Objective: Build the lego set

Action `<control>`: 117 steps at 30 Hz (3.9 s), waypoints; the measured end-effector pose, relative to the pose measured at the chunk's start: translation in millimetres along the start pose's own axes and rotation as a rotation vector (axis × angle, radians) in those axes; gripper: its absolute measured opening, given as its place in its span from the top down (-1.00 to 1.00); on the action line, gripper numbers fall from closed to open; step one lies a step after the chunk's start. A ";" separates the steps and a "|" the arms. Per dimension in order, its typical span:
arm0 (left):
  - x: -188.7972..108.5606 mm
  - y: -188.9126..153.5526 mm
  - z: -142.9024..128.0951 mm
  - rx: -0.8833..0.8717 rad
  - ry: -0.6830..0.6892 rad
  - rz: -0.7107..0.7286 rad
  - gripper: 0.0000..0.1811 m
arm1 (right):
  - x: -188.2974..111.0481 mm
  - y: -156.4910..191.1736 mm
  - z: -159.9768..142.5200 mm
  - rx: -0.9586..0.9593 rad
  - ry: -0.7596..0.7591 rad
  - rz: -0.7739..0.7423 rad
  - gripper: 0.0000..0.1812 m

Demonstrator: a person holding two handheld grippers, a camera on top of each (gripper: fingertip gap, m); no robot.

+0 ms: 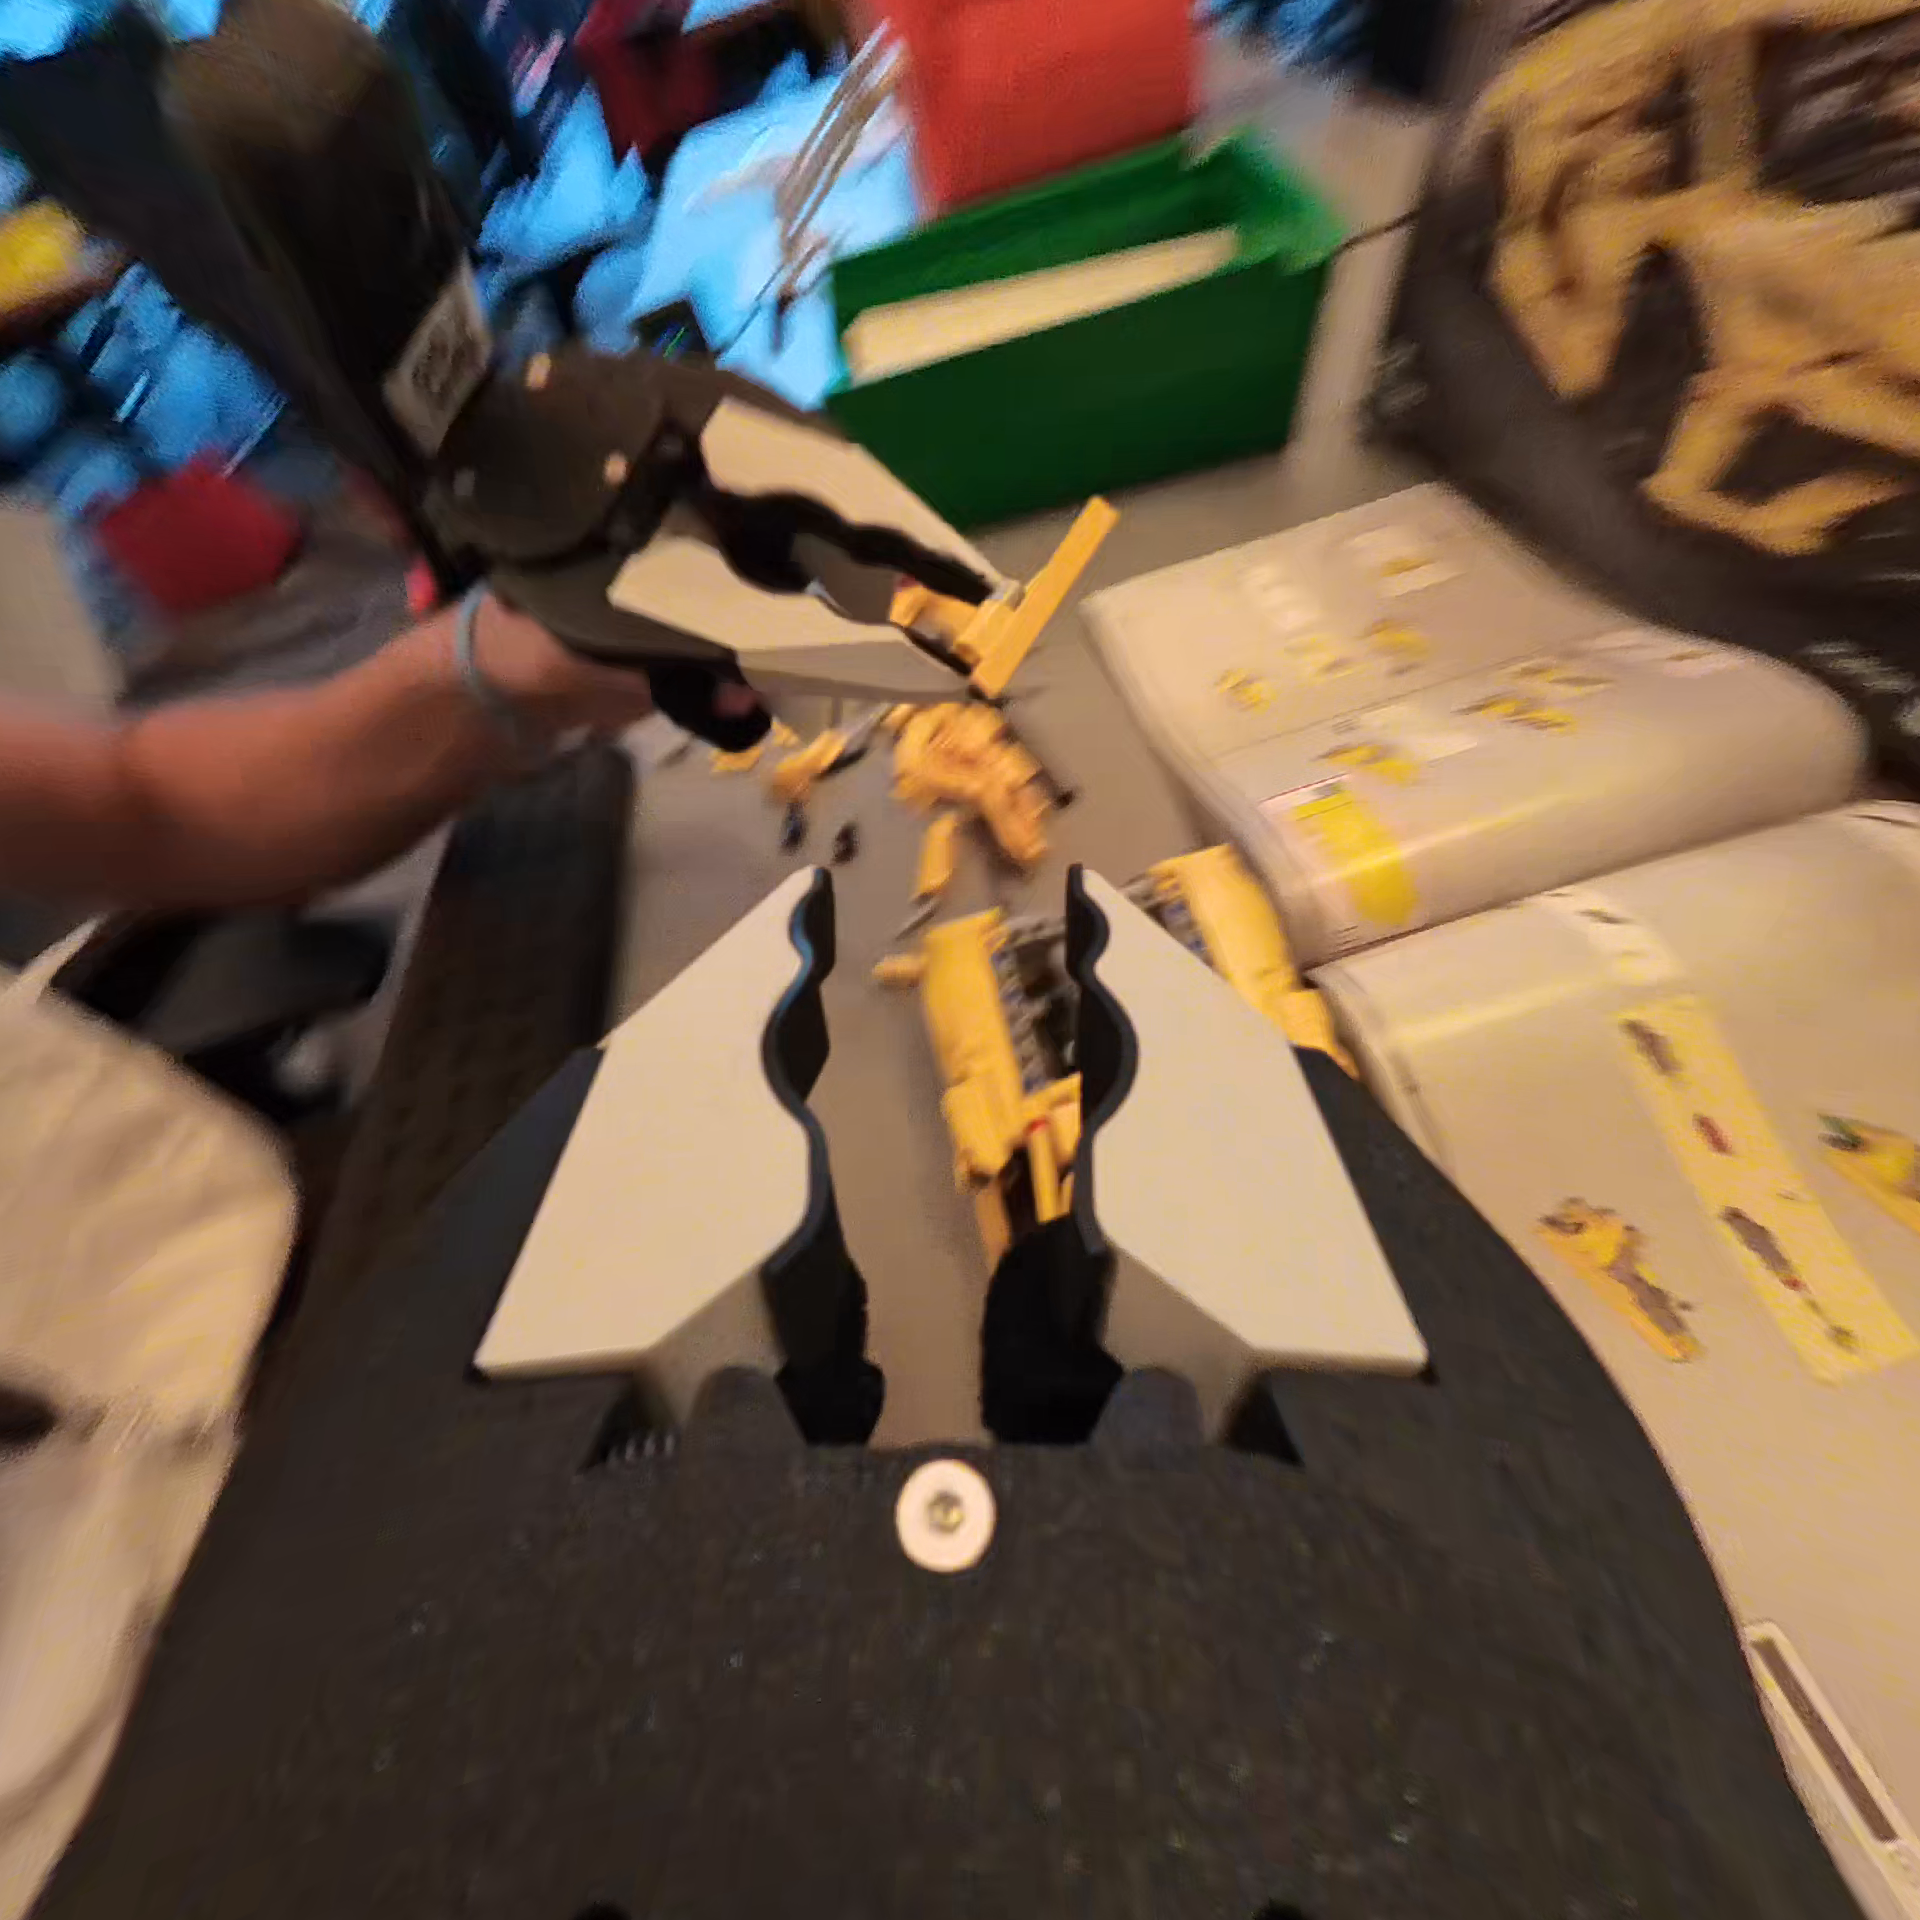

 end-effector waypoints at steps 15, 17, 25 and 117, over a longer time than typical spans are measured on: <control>71.1 67.7 -54.0 -0.225 0.186 0.356 0.73 | 19.0 -26.3 -16.5 0.181 -0.369 -0.317 0.66; 71.1 71.4 -56.0 -0.237 0.187 0.369 0.73 | 19.8 -23.4 -15.5 0.186 -0.374 -0.295 0.66; 74.6 78.9 -70.3 -0.282 0.228 0.362 0.73 | 18.4 -27.5 -19.7 0.198 -0.369 -0.285 0.66; 16.7 -35.7 11.8 -0.379 -0.405 -0.740 0.73 | 28.2 -1.1 -18.8 0.577 -0.379 0.437 1.00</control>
Point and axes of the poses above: each gripper's, where its closed fingertips meet, x out along the fingers, z out of its top, y = z × x across the jaws, the point moved 5 cm from there along -x, back along the fingers, and after that the axes turned 7 degrees about y, right-handed, at the moved point
